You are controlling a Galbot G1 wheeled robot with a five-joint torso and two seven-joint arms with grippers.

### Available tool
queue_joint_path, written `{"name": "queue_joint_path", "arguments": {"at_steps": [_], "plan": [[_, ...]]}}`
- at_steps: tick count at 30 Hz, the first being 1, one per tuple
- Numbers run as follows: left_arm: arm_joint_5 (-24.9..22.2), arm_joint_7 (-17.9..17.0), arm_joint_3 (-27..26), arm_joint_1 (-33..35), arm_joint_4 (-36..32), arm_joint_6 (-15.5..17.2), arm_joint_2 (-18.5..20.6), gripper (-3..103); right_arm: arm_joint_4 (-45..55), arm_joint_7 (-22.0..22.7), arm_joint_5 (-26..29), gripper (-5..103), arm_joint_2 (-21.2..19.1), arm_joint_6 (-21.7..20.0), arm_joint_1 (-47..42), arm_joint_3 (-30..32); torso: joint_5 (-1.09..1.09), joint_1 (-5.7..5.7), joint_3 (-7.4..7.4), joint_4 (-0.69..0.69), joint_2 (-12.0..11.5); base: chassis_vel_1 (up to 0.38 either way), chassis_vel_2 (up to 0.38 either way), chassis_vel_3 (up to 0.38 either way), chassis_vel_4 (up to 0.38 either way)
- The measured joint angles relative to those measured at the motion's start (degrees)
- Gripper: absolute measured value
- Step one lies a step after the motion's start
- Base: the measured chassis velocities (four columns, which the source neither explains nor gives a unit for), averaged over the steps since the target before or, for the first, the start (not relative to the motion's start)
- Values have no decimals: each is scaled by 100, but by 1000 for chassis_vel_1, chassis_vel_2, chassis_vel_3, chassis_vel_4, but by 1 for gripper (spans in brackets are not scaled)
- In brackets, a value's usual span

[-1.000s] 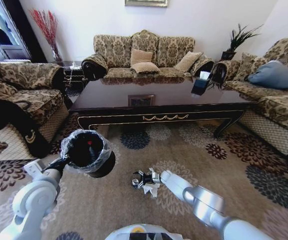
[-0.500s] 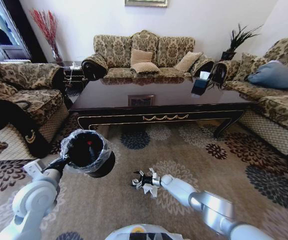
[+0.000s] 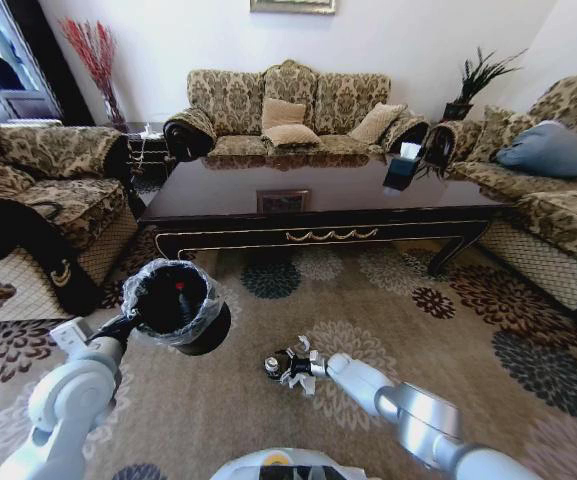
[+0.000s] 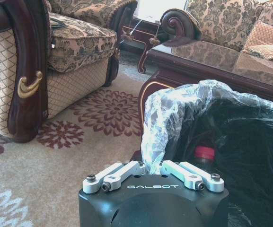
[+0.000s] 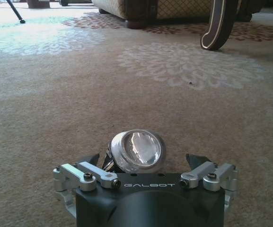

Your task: Move to the front of the table and pick up the trash from the floor, then place it into the trash bin.

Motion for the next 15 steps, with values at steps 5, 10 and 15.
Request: {"name": "queue_joint_path", "arguments": {"at_steps": [5,10,15], "plan": [[12,3,26,-29,41,-1,-1,3,-16,-34,-12,82,54,67,-7,58,0,0,0,0,0,0,0,0,0],[14,6,27,-30,41,-2,3,3,-55,-54,-45,66,108,102,-13,60,0,0,0,0,-1,0,0,0,0],[16,10,28,-23,40,-2,5,3,-79,-63,-98,44,113,138,-14,66,0,0,0,1,-1,0,0,0,0]]}}
